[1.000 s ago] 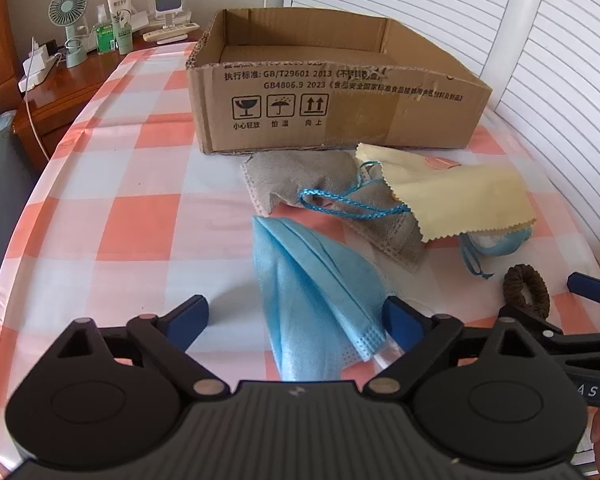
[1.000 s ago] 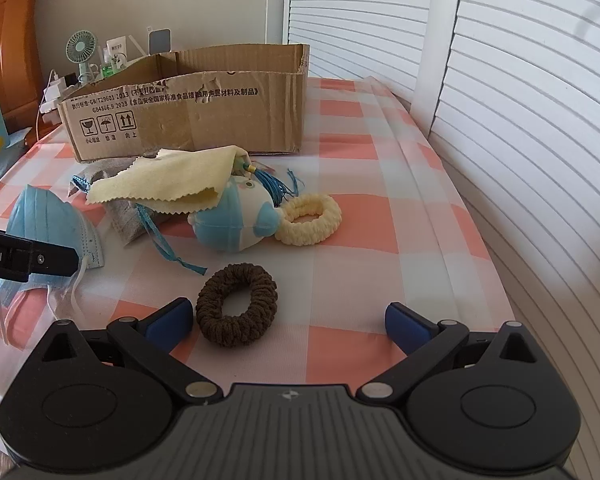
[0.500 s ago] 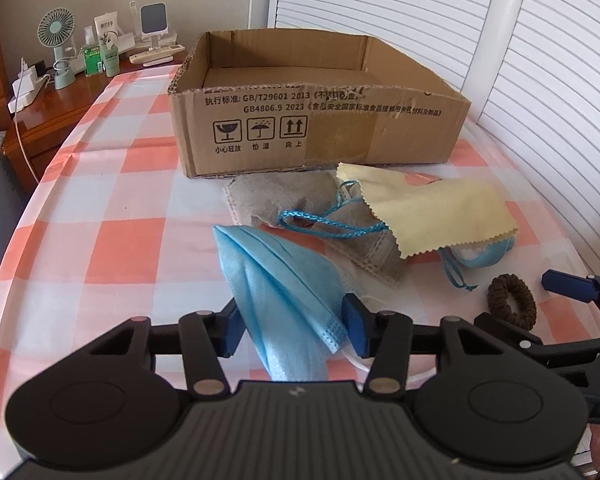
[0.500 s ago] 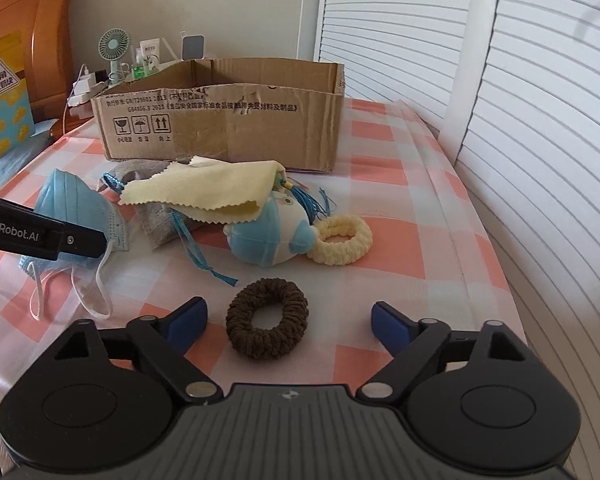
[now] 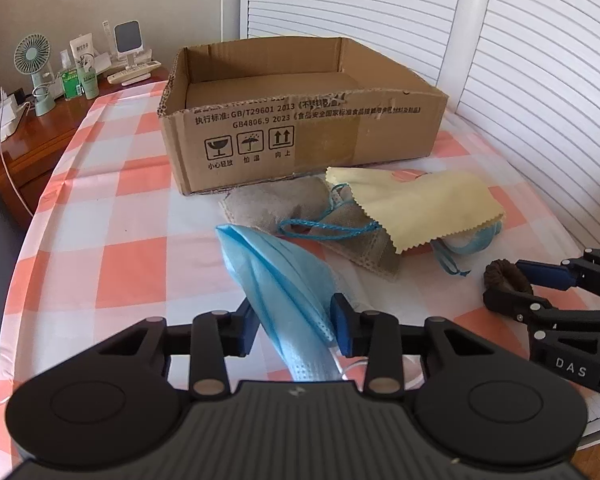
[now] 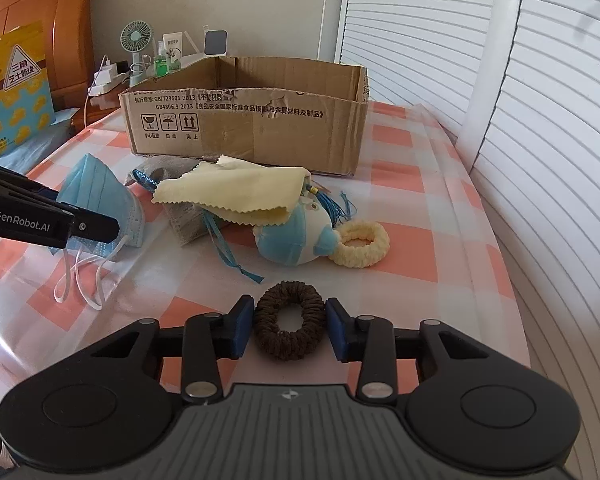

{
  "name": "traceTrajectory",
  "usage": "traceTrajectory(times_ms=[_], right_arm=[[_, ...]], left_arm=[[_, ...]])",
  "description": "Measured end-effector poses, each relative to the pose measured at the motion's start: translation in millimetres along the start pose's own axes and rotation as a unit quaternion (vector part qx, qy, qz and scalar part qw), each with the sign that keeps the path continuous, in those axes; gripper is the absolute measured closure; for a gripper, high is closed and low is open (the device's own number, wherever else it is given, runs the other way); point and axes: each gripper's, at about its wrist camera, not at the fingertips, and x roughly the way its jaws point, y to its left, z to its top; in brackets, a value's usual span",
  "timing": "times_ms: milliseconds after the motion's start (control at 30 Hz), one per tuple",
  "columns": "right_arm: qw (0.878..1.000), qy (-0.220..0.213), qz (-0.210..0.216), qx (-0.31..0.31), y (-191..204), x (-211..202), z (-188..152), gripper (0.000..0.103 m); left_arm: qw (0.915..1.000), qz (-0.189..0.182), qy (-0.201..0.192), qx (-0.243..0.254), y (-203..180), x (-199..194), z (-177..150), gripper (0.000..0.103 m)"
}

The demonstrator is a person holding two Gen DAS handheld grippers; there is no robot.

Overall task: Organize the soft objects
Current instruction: 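Carry the mask into the box and open left tool while right tool carries the hair tie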

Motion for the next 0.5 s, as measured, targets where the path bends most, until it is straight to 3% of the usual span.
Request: traceTrajectory(times_ms=[300,367,500], right_arm=[[1.000,-0.003,-0.004,-0.014,-4,-17,5,0.059],[1.000,-0.004,-0.007,-0.018,-4,-19,7,0.059],[1.000,-0.008,-0.010,-0.024,-4,-24,9,0.059]], left_arm=[[0.9994,-0.009,0.000,0.033,5,-16,3,0.080],[0.9992,-0.011,0.000,0.039,6,-19,3,0.087],[0.9988,-0.015,-0.001,0.046,9,-24,3,0.089]])
